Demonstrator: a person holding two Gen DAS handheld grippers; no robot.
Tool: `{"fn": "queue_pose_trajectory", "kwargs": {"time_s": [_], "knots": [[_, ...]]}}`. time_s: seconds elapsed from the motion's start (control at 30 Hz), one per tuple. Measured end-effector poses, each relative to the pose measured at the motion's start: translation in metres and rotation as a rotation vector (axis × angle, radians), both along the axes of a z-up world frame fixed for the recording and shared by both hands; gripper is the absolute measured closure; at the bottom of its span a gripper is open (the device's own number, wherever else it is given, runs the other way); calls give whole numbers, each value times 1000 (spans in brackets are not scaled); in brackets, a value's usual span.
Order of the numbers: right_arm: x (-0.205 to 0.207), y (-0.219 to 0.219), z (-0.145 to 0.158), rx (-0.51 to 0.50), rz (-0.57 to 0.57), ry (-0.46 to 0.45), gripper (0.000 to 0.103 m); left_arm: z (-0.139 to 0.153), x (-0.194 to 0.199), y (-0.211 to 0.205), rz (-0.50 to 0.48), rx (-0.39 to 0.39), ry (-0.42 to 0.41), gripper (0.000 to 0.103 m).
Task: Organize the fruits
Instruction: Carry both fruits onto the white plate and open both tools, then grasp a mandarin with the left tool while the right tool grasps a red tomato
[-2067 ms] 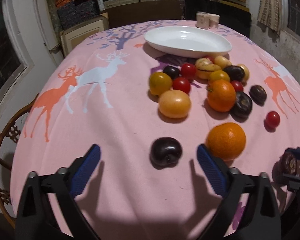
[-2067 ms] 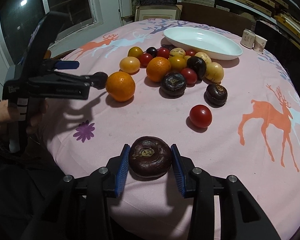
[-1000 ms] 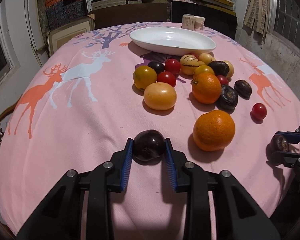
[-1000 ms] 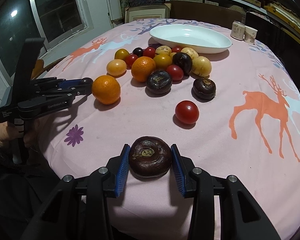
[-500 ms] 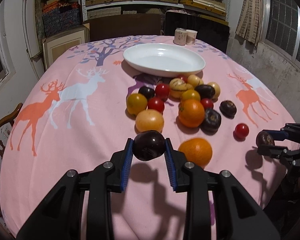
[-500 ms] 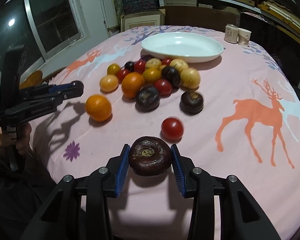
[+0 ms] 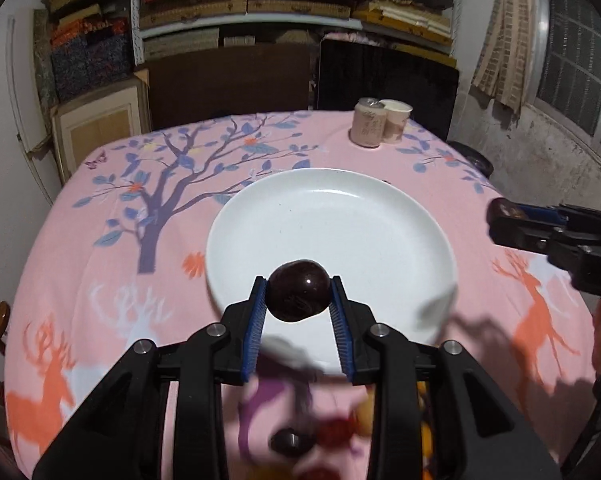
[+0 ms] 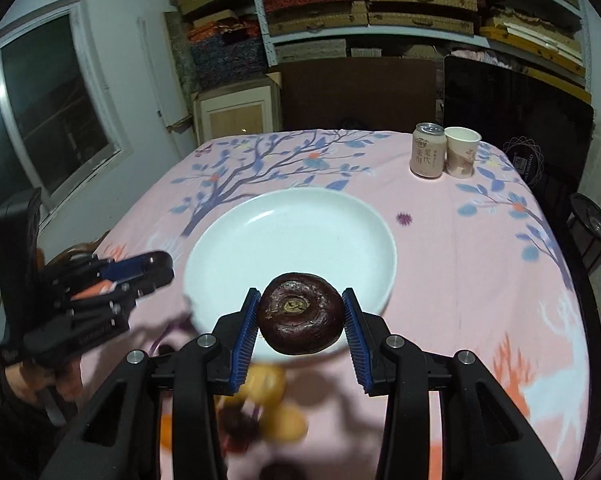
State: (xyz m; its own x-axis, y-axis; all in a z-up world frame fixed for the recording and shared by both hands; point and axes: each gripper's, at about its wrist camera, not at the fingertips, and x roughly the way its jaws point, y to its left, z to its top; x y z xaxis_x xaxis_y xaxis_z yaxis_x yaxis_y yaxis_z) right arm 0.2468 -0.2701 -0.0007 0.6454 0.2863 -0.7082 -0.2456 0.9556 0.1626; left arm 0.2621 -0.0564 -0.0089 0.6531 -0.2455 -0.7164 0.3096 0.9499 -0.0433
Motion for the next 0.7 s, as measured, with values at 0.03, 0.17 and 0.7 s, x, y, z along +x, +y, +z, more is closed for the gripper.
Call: {"fn": "queue_pose_trajectory", "kwargs": {"time_s": [0.03,0.17,0.7], "knots": [[26,2,-10,0,-7,21,61,-9,23,-6,-3,5,32,72],[94,6,-48,75,-20,148,61,-40,86,-17,18,25,120,72],[29,-8,-21,64,-102,52,37,-5,17,11,16,2,8,20]]}}
